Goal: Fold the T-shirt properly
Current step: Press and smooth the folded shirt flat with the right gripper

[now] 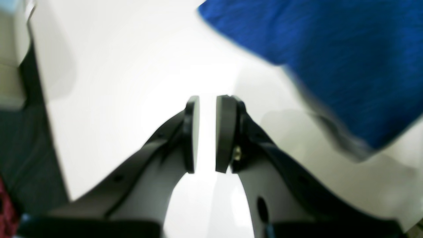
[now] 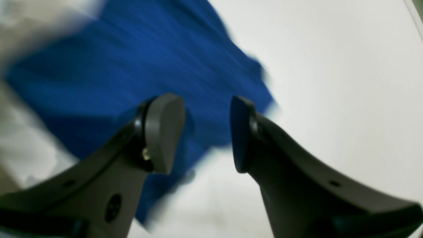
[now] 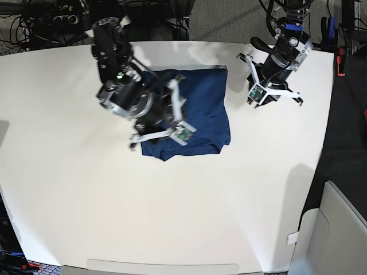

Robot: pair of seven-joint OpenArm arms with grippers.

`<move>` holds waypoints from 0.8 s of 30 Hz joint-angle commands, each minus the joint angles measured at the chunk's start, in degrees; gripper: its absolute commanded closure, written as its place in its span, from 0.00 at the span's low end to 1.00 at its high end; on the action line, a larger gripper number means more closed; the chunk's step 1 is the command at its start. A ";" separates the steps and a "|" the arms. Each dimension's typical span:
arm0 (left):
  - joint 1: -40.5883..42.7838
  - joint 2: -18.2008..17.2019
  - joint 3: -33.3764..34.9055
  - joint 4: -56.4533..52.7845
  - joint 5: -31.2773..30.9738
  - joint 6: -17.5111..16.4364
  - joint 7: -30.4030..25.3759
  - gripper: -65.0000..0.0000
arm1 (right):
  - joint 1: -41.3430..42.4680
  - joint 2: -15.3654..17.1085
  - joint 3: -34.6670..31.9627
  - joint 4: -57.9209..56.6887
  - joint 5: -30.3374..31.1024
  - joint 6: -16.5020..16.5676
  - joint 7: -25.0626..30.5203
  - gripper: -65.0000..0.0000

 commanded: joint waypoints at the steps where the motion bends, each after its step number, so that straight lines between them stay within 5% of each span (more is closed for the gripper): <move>1: -0.07 -0.35 -0.88 1.12 -0.11 0.50 -1.15 0.89 | 0.93 -0.24 -0.65 0.34 -1.38 -0.16 0.71 0.58; 6: -0.24 4.22 -6.51 1.12 -0.02 0.50 -1.15 0.89 | 1.10 -2.27 -3.99 -3.88 -1.56 -0.16 0.71 0.61; 13: -2.61 8.08 -15.47 1.12 -0.11 0.50 -1.15 0.89 | 1.54 -3.06 -4.60 -17.77 -1.56 -0.16 0.98 0.87; 24: -2.79 8.70 -17.67 1.12 -0.20 0.50 -1.15 0.89 | 2.95 1.78 -0.56 -21.29 -2.97 -0.16 1.06 0.87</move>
